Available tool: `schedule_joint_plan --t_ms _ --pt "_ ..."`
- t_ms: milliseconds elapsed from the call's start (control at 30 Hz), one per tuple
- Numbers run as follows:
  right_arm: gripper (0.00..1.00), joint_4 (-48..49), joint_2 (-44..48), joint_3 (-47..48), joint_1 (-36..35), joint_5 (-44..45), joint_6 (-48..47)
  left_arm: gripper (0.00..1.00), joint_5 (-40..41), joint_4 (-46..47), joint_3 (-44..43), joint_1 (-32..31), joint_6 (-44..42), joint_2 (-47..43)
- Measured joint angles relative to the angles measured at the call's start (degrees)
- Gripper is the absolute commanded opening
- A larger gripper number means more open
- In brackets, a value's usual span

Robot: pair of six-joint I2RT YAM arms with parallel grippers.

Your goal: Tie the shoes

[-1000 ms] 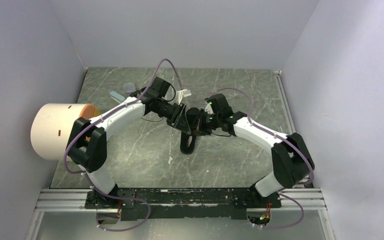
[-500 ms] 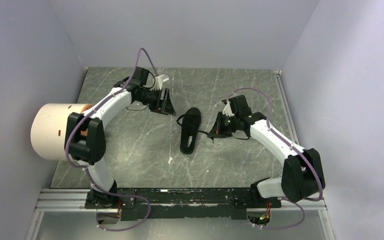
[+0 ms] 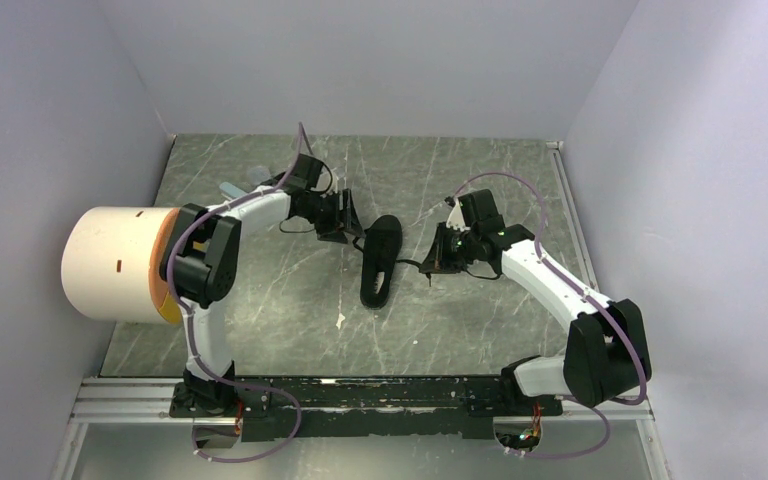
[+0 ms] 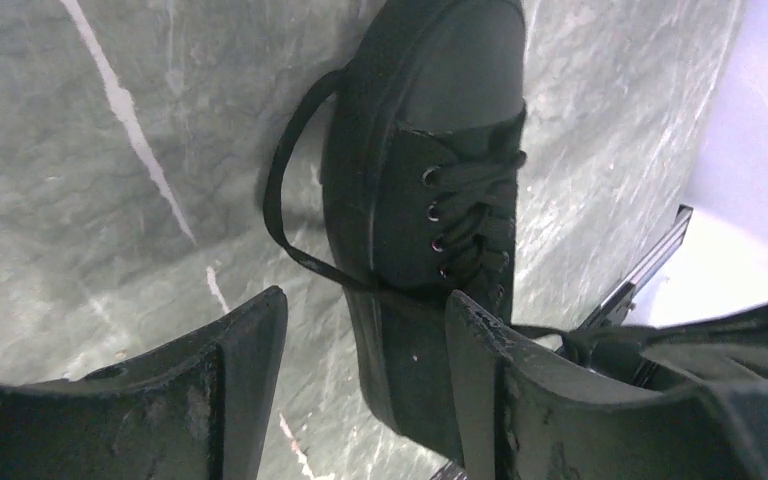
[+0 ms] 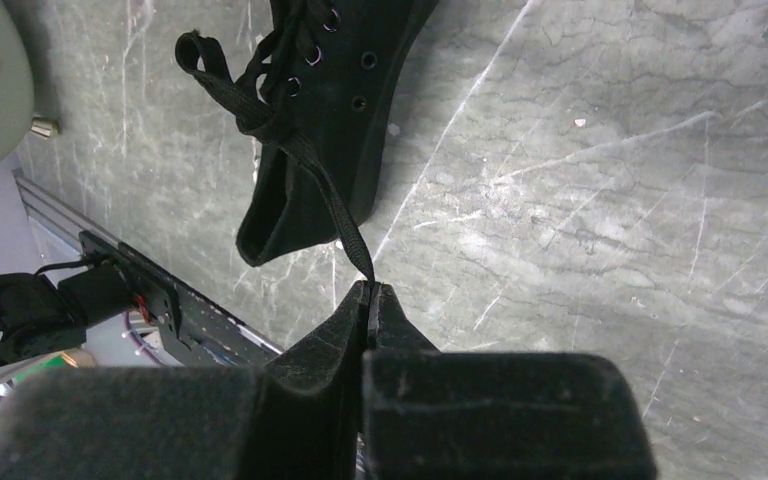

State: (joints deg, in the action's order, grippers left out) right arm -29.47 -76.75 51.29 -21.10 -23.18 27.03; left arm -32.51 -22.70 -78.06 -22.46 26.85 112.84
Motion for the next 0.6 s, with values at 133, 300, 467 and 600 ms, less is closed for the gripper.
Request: schedule_joint_plan --t_ms 133,300,467,600 --pt "0.00 0.5 0.0 0.0 0.0 -0.2 -0.3 0.66 2.1 4.2 2.2 -2.0 5.3 1.8" --pt "0.00 0.2 -0.4 0.4 0.2 0.1 -2.1 0.62 4.0 6.6 4.2 -3.3 9.2 3.0" --pt "0.00 -0.4 -1.4 1.4 0.5 0.5 -3.4 0.23 3.9 10.6 5.8 -3.4 12.1 3.6" --pt "0.00 -1.1 -1.2 1.4 0.5 1.4 -3.6 0.05 3.1 13.2 7.0 -2.8 12.9 3.2"
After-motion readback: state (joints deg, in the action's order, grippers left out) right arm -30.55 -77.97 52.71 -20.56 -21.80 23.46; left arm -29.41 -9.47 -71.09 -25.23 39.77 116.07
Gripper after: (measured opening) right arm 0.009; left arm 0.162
